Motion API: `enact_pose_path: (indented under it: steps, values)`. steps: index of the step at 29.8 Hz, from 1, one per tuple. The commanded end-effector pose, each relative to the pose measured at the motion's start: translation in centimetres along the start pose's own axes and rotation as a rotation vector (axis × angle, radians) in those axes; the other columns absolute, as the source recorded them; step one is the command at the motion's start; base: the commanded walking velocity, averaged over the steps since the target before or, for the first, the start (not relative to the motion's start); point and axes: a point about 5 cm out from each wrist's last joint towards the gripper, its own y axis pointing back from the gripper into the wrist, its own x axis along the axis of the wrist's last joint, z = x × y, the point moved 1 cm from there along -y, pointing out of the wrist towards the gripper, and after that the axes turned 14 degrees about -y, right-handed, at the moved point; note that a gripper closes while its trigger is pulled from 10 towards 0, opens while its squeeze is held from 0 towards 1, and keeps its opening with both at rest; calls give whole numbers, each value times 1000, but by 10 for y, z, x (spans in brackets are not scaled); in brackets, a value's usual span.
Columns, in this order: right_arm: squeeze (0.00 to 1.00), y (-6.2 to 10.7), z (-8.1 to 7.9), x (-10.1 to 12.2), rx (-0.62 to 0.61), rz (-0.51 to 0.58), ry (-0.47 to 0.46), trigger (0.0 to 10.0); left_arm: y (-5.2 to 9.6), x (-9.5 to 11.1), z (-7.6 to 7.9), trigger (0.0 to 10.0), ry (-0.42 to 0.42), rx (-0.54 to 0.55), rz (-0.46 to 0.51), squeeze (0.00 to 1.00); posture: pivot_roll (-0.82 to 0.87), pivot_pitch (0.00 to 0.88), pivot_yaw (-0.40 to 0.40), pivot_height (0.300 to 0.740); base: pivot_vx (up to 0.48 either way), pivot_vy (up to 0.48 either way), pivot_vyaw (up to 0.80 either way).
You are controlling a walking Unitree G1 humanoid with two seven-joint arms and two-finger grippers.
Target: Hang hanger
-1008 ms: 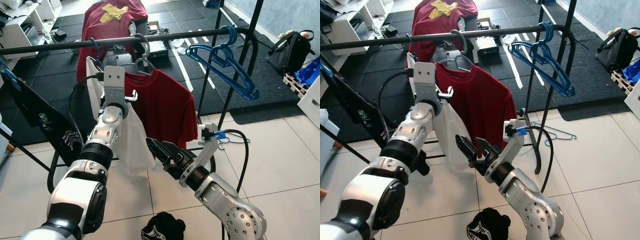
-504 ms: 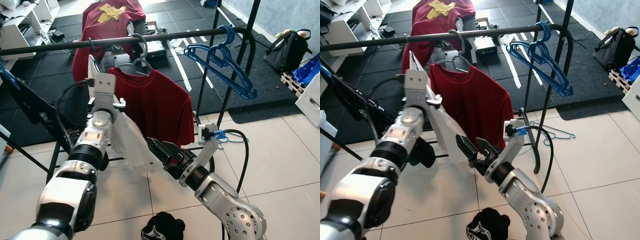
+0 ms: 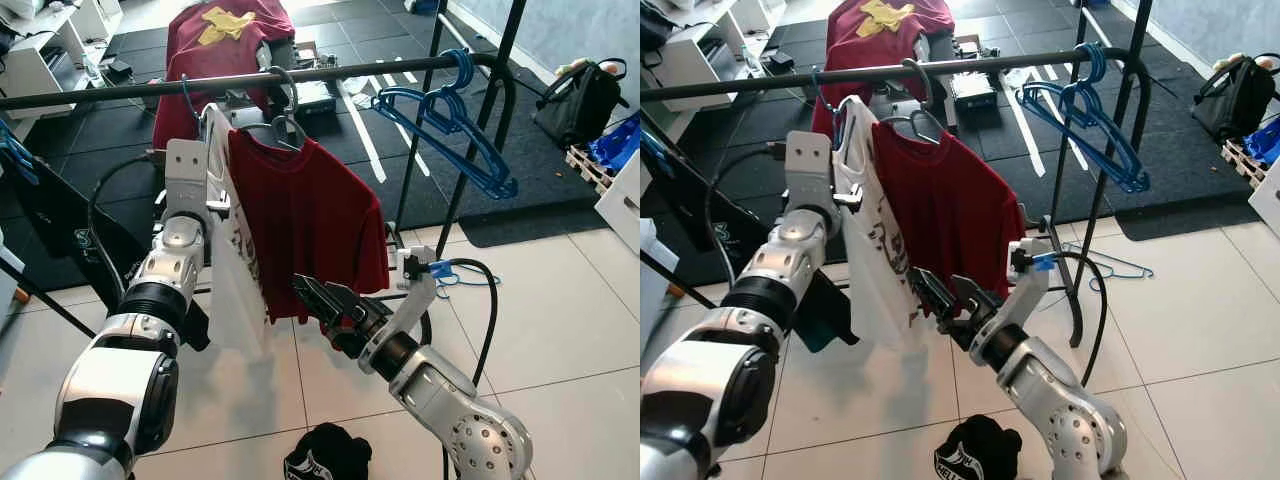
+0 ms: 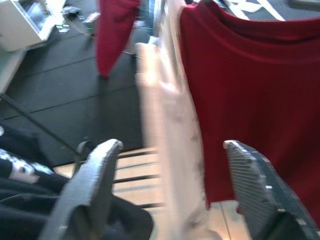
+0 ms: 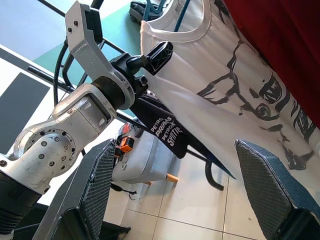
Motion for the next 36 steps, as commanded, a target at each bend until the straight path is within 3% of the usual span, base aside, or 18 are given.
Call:
enact_pose_path:
  steps: [1,6,10,26,28,30,31,32,33,36]
  values:
    - [0,-2,-12,-7,42,12,-38,10000,4,-24,6,0,-29,-54,-65,0,-240,214,134,740,0,0,0]
    - [0,-2,-12,-6,41,14,-37,10000,5,-31,8,0,-50,-72,-82,0,-241,215,135,740,0,0,0]
    - [0,-1,-12,-6,39,18,-37,10000,5,-38,-2,0,-57,-45,-100,0,-246,215,136,740,0,0,0]
    - [0,-4,-8,-6,40,12,-39,10000,2,-30,-28,0,-10,25,-43,0,-235,188,129,740,0,0,0]
    - [0,-6,-6,-5,39,10,-39,10000,2,-24,-35,0,18,36,-11,0,-232,177,127,740,0,0,0]
    - [0,-10,-2,-4,39,3,-29,10000,4,-13,-58,0,49,71,87,0,-218,149,118,740,0,0,0]
    - [0,-10,-2,-4,39,3,-29,10000,4,-13,-58,0,49,71,87,0,-218,149,118,740,0,0,0]
    - [0,-13,1,-4,39,-2,-22,10000,9,-13,-71,0,50,98,120,0,-208,139,114,740,0,0,0]
    - [0,-13,1,-4,39,-2,-22,10000,9,-13,-71,0,50,98,120,0,-208,139,114,740,0,0,0]
    - [0,-16,6,-2,39,-9,-12,10000,20,-23,-92,0,66,134,147,0,-188,114,95,740,0,0,0]
